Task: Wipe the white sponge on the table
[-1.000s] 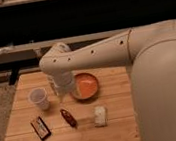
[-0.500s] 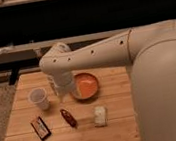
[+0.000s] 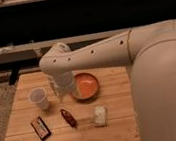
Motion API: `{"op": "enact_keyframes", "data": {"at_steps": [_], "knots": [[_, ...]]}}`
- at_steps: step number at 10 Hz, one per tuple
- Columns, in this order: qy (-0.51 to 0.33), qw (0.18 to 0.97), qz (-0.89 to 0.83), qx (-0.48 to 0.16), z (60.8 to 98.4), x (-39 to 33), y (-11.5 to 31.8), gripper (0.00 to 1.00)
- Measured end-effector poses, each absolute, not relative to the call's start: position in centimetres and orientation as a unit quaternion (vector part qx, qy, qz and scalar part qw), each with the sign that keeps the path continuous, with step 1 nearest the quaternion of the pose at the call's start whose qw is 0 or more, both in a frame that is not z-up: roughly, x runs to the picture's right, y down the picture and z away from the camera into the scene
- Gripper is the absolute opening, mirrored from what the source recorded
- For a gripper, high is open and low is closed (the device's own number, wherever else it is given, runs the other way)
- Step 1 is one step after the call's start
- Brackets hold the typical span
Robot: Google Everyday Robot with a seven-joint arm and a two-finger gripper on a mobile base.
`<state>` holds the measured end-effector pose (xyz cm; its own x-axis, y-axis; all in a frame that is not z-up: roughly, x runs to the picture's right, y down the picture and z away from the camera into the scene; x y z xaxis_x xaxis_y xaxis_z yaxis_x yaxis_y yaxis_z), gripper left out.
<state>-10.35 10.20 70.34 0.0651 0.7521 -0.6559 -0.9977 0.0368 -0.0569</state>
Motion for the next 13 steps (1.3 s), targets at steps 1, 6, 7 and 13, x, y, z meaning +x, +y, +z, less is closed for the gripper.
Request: {"op": "enact_keyframes", "data": {"at_steps": [1, 6, 7, 13], "knots": [[0.234, 0.681, 0.642, -0.263, 70.3, -10.4, 10.2, 0.65], [0.234, 0.681, 0.642, -0.263, 70.3, -10.4, 10.2, 0.65], [0.234, 0.681, 0.642, -0.263, 70.3, -10.4, 10.2, 0.65], [0.23, 0.671, 0.653, -0.265, 70.2, -6.8, 12.6, 0.65]]}}
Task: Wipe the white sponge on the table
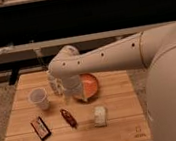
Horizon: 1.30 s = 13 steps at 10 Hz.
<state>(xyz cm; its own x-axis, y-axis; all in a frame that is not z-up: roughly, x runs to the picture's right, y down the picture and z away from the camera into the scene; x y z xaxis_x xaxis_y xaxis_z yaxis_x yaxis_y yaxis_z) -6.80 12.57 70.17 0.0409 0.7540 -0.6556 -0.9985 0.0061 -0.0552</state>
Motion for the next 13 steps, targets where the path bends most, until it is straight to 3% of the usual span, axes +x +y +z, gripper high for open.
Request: {"op": "enact_keyframes", "data": {"at_steps": [8, 13], "knots": [[0.253, 0.628, 0.684, -0.271, 74.4, -0.9, 19.1, 0.65], [0.269, 0.6, 0.704, -0.27, 77.4, 3.0, 20.8, 0.65]]}}
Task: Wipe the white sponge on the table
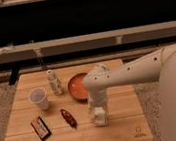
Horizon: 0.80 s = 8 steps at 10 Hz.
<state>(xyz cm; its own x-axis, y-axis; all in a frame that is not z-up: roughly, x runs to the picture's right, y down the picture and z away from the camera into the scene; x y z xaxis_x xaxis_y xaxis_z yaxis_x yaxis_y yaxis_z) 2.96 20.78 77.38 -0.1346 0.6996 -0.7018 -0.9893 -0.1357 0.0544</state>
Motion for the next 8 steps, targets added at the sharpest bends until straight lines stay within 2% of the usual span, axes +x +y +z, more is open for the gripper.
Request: {"op": "enact_keyframes", "data": {"at_steps": [4, 8], "knots": [[0.28, 0.589, 0.706, -0.277, 80.0, 4.0, 22.4, 0.65], [0.277, 0.591, 0.7, -0.289, 80.7, 3.1, 22.7, 0.65]]}}
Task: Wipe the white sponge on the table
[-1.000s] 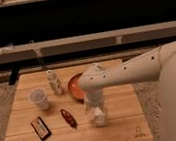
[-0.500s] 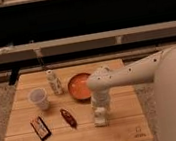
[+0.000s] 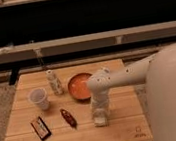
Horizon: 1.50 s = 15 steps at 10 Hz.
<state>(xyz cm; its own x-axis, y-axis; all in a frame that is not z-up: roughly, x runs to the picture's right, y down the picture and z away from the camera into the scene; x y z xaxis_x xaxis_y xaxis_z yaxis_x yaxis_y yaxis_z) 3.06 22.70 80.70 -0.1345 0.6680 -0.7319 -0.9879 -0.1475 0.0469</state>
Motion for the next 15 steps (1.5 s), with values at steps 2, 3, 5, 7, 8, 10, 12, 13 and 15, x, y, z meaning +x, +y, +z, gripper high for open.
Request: {"op": "enact_keyframes", "data": {"at_steps": [2, 3, 5, 7, 8, 10, 12, 13, 15], "knots": [[0.276, 0.595, 0.697, -0.291, 80.6, 2.6, 22.6, 0.65], [0.277, 0.596, 0.695, -0.291, 80.6, 2.5, 22.6, 0.65], [0.281, 0.598, 0.691, -0.292, 80.6, 2.3, 22.7, 0.56], [0.284, 0.598, 0.691, -0.29, 80.6, 2.3, 22.7, 0.4], [0.287, 0.596, 0.692, -0.289, 80.6, 2.5, 22.7, 0.3], [0.293, 0.592, 0.694, -0.286, 80.6, 2.9, 22.8, 0.09], [0.3, 0.587, 0.698, -0.28, 80.4, 3.8, 22.8, 0.0], [0.303, 0.585, 0.7, -0.276, 80.2, 4.2, 22.7, 0.0], [0.306, 0.586, 0.703, -0.265, 80.1, 5.2, 22.2, 0.0]]}}
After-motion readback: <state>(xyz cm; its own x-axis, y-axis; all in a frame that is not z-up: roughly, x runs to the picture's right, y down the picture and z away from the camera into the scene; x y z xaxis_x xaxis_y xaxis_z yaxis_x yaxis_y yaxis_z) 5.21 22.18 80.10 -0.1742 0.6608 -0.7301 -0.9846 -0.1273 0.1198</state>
